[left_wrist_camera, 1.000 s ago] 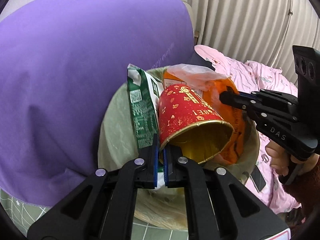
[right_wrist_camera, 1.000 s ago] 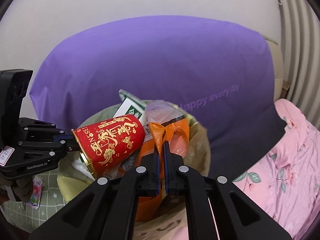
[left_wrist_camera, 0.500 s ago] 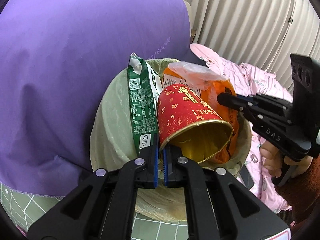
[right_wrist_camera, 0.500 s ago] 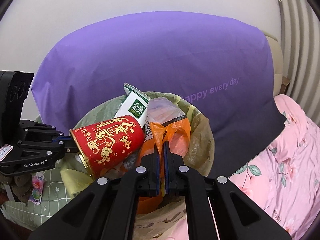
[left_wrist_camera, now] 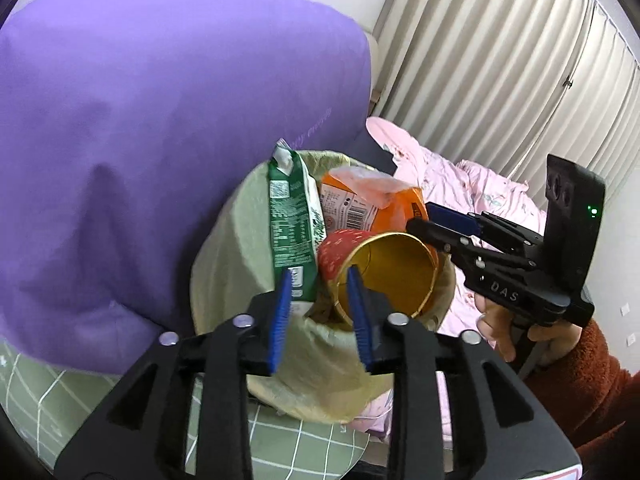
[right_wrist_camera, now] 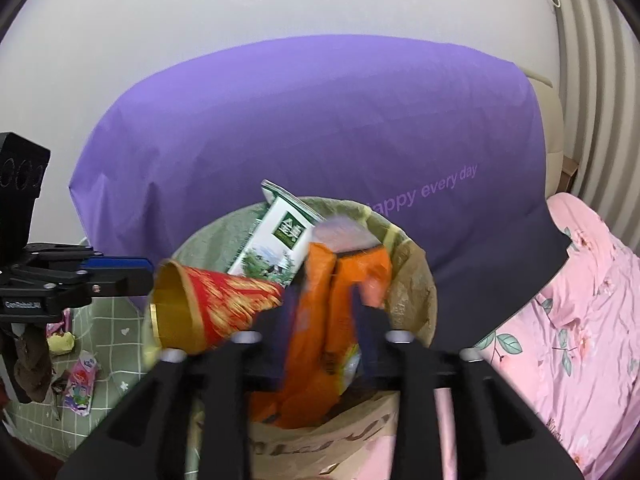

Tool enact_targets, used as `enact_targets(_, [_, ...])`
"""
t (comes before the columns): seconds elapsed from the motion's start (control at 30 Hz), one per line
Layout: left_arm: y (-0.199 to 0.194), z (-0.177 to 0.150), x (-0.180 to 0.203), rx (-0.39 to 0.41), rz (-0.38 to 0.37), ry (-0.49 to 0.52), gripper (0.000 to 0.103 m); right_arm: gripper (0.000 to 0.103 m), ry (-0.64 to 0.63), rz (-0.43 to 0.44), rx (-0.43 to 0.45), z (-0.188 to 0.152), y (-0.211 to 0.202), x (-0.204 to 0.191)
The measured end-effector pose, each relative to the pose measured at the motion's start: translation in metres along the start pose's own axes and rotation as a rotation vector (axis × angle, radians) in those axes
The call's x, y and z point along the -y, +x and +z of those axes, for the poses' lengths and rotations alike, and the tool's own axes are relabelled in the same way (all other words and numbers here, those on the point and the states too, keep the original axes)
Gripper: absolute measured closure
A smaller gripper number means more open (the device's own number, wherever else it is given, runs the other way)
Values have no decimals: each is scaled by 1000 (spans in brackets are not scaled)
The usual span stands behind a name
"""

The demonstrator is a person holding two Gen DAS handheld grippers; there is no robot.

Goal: Collect trash
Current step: 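Open both grippers to drop the cup and orange bag into the bag, then grasp the pink candy-stick wrapper with the left gripper while the right moves over the table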

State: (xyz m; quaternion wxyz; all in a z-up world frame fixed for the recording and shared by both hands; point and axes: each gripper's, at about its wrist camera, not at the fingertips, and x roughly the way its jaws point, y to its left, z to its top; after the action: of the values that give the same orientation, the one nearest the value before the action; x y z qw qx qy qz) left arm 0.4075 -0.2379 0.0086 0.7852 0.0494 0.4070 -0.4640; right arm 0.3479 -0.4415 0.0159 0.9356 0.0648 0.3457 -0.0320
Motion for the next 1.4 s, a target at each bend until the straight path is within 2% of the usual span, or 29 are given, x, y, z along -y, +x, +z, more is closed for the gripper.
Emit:
enact_targets(0.17, [-49, -15, -12, 83, 75, -27, 70, 57, -26, -18, 63, 7, -25, -22])
enact_targets(0.37, [-118, -58, -43, 236, 214, -152, 63, 56, -63, 45, 152, 22, -45, -71])
enact_targets(0.43, [-138, -79, -59, 256, 272, -204, 63, 53, -72, 80, 168, 24, -46, -86])
enact_targets(0.47, [-150, -92, -70, 261, 301, -234, 63, 46, -80, 105, 178, 25, -45, -97])
enact_targets(0.53, [-172, -117, -89, 271, 358, -292, 63, 38, -93, 158, 185, 25, -42, -116])
enact_targets(0.6, [-196, -145, -109, 292, 443, -346, 63, 38, -106, 201, 174, 24, -35, -139])
enact_targets(0.7, [-233, -189, -139, 317, 564, -425, 63, 32, -124, 266, 161, 20, -27, -167])
enact_targets(0.8, [-266, -237, -171, 316, 625, -549, 62, 32, -162, 323, 114, 11, -16, -196])
enact_targets(0.97, [-297, -303, -203, 329, 675, -692, 62, 32, -288, 387, 18, -16, 2, -247])
enact_targets(1.07, [-302, -322, -215, 338, 669, -733, 60, 32, -316, 443, -49, -32, 14, -266])
enact_targets(1.2, [-295, -328, -231, 336, 686, -731, 55, 32, -339, 481, -118, -58, 22, -285])
enact_targets(1.3, [-296, -322, -253, 347, 699, -729, 54, 32, -377, 466, -124, -65, 25, -296])
enact_targets(1.4, [-294, -313, -289, 305, 711, -687, 51, 32, -397, 438, -117, -66, 25, -296])
